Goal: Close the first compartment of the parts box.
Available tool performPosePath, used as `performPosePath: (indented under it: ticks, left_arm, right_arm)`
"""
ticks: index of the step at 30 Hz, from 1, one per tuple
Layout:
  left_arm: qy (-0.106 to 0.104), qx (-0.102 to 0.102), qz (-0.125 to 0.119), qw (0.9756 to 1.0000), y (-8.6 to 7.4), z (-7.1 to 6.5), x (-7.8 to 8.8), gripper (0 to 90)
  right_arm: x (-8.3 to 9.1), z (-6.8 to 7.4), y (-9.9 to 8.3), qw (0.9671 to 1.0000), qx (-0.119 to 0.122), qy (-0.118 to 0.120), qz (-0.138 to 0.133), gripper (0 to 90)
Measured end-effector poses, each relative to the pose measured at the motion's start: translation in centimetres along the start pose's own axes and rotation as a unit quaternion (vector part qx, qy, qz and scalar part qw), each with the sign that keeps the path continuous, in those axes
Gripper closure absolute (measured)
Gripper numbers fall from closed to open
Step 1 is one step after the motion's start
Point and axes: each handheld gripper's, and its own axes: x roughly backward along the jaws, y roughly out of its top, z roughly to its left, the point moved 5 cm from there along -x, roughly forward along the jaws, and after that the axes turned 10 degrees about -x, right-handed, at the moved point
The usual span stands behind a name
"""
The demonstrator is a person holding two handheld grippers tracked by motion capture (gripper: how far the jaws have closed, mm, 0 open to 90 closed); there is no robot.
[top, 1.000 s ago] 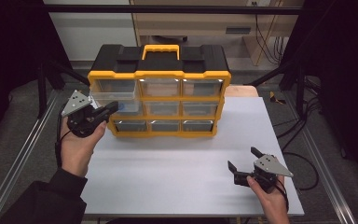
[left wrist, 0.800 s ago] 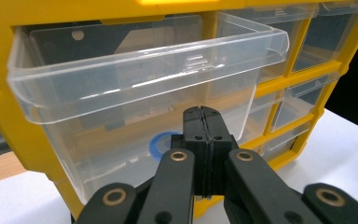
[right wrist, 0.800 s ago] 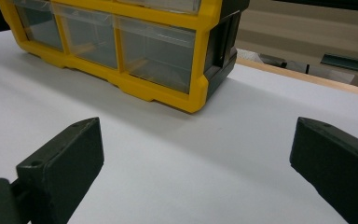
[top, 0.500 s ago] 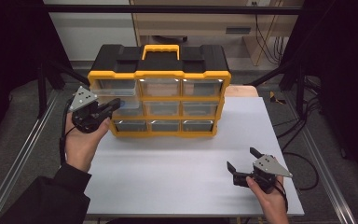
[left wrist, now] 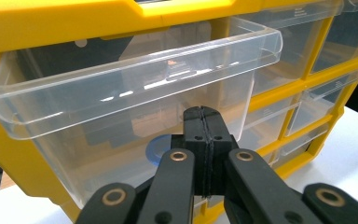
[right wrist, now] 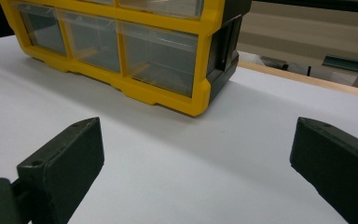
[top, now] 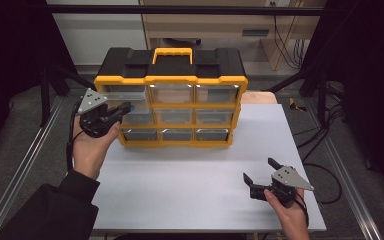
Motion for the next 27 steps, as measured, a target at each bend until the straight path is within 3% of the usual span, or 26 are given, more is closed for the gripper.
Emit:
performPosePath:
  ticks: [27]
  left_arm:
    - [0.007, 0.011, -0.002, 0.9999, -0.12, 0.62, -0.63, 89.5]
  right_arm:
    - [-0.14, 0.20, -0.17, 1.0000, -0.002, 0.001, 0.003, 3.6]
